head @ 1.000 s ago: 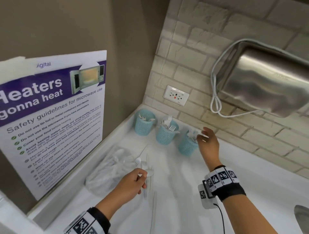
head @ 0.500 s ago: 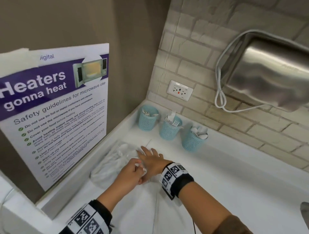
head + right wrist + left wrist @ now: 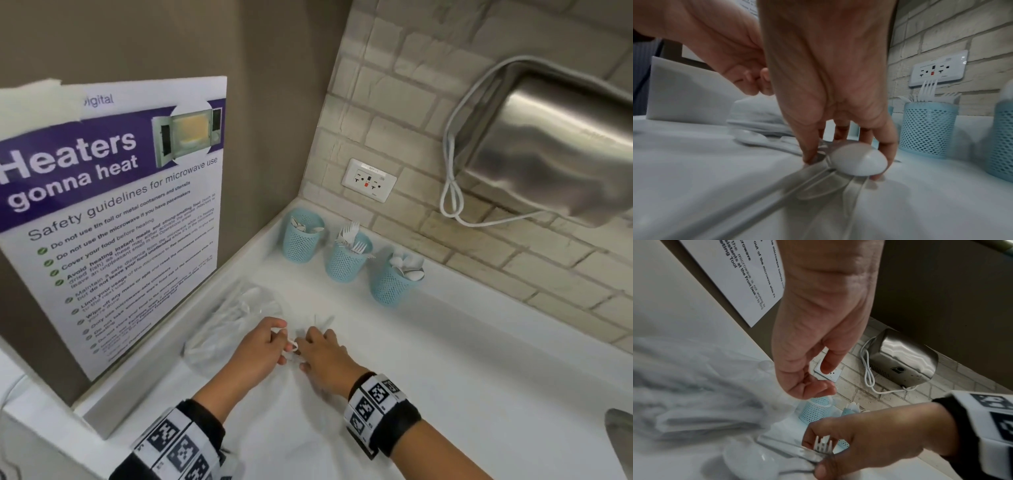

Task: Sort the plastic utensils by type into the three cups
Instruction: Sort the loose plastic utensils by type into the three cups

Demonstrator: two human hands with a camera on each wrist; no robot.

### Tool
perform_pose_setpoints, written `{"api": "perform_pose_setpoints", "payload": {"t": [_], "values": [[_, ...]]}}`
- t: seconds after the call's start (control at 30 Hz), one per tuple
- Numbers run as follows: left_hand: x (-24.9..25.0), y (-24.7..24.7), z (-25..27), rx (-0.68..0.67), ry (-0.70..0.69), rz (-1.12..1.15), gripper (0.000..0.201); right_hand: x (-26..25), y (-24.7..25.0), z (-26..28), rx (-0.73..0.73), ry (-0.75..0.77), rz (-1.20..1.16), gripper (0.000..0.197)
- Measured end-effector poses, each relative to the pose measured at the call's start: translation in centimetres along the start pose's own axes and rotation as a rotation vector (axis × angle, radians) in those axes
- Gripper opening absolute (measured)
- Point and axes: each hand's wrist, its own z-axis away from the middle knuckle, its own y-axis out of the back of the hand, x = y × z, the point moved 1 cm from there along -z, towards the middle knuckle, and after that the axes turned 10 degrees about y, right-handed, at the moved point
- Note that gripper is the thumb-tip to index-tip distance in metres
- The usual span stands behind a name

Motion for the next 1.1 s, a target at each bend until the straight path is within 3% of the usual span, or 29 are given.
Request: {"api": "perform_pose_setpoints", "payload": {"t": [0.17, 0.4, 0.57, 0.63, 0.73, 0.8, 0.87, 0.93, 1.0, 1.07, 1.1], "values": [[-0.2, 0.0, -0.1, -0.019, -0.009, -0.018, 0.023, 0.7, -0.1, 0.9, 0.081, 0.037, -0.09, 0.022], [-0.1, 0.7, -0.3, 0.023, -0.027, 0.005, 0.022, 1.6, 2.4, 2.6, 0.224, -0.052, -0.35, 0.022], [-0.5, 0.2, -0.7, 0.001, -0.061, -0.084, 0.022, 0.8, 4.3, 4.3, 0.439, -0.164, -0.942, 0.016], [-0.6, -0.4, -0.5, -0.022, -0.117, -0.114, 0.037, 0.2, 5.2, 4.9, 0.502, -0.158, -1.092, 0.008], [-0.7, -1.3, -0.2, -0.072, -0.276, -0.125, 0.085, -0.8, 6.1, 5.4, 0.522, -0.119, -1.182, 0.011], [-0.4, -1.7, 0.2, -0.131, -0.35, -0.197, 0.104, -1.6, 6.2, 5.4, 0.503, -0.098, -1.295, 0.014], [-0.2, -2.2, 0.6, -0.265, -0.35, -0.167, 0.097, -2.3, 6.3, 5.1, 0.5, -0.075, -1.401, 0.014], [-0.3, -2.7, 0.8, -0.384, -0.319, -0.104, 0.077, -2.7, 6.5, 4.9, 0.522, -0.062, -1.426, 0.014], [-0.6, -2.7, 0.7, -0.369, -0.304, -0.179, 0.042, -2.8, 6.7, 4.8, 0.564, -0.073, -1.432, 0.015], [-0.7, -2.2, 0.4, -0.269, -0.306, -0.249, 0.003, -2.5, 6.9, 4.8, 0.632, -0.108, -1.465, 0.014], [-0.7, -1.9, 0.3, -0.22, -0.304, -0.258, 0.013, -2.4, 7.0, 4.9, 0.661, -0.123, -1.476, 0.014]]}}
